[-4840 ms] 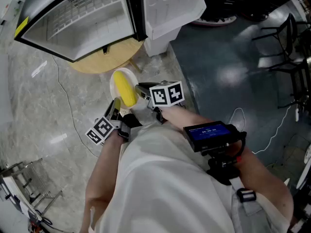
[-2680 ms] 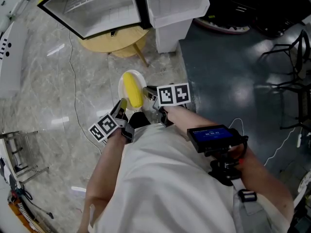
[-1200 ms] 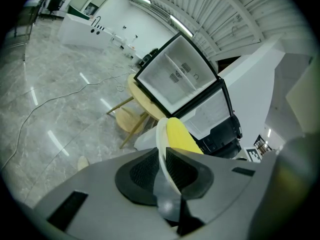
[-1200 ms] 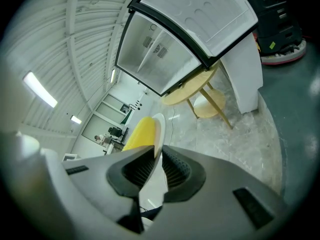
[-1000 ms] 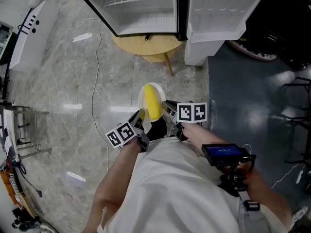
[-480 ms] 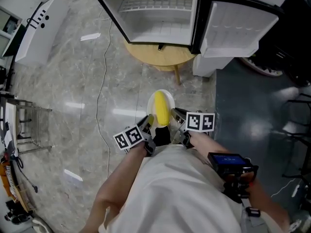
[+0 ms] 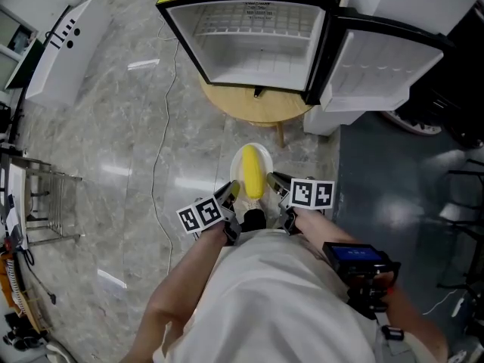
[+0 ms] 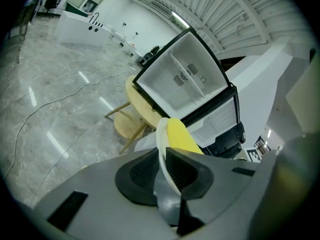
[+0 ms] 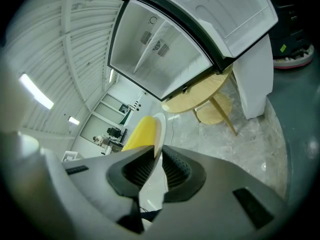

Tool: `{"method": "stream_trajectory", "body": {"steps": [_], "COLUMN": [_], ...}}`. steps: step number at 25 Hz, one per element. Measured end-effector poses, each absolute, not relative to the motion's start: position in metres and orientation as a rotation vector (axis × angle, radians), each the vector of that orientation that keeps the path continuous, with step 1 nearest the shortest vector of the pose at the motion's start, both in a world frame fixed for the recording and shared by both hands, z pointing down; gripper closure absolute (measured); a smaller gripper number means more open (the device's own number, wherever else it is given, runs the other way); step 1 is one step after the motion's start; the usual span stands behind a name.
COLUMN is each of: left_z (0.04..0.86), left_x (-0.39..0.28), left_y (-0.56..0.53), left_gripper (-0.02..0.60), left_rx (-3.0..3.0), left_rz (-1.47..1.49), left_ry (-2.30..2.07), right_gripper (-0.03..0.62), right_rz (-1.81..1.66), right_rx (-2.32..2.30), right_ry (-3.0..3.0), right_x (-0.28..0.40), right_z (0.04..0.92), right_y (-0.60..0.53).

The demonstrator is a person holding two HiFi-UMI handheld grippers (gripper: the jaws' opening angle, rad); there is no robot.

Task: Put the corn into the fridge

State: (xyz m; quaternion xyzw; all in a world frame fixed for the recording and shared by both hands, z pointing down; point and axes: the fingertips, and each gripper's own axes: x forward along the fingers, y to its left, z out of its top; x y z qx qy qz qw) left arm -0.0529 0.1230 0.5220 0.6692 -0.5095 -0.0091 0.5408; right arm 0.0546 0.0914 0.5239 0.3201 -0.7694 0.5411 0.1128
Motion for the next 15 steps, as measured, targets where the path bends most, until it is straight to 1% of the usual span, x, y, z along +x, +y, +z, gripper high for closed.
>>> {"method": "stream_trajectory", "body": {"steps": [15], "left_z": [0.525], "left_x": [-0.072], "left_y": [0.043], "left_gripper": [0.532], "left_rx": [1.608], "left_rz": [-0.020], "left_ry": [-1.151], "right_gripper": [0.540], "right_rz": [1.598], "right_rx": [1.019], "right_ry": [-2.240], "right_x": [0.037], "right_z": [0.526], "right_y": [0.017]}}
